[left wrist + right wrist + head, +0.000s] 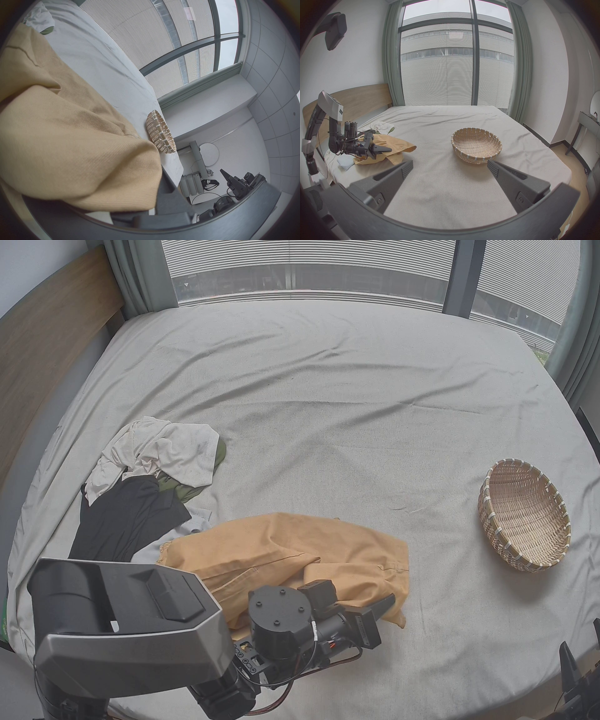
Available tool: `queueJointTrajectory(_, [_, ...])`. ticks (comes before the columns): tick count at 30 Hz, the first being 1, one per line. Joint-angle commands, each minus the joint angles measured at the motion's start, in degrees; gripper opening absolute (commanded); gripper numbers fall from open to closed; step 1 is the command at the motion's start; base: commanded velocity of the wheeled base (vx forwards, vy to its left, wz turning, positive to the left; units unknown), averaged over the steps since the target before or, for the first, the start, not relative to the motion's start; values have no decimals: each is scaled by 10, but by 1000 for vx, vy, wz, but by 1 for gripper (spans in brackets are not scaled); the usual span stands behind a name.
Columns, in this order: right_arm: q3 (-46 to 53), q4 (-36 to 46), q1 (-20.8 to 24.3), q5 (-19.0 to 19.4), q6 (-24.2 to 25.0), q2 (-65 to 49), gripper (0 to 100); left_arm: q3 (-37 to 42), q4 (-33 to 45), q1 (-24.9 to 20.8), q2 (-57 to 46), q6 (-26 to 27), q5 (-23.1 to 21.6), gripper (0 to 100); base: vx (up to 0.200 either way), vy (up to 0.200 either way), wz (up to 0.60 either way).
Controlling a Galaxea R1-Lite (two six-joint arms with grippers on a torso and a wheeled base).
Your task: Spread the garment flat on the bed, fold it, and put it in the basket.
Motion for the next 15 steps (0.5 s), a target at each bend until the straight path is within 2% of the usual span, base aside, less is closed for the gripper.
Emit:
queueJointTrajectory(1, [9,0,0,0,0,-9,100,-42,0,-11,30,0,-1,0,0,0,0])
queueJointTrajectory(15, [9,0,0,1,0,-9,100,-93,13,-36,54,-1,-16,0,0,0,0])
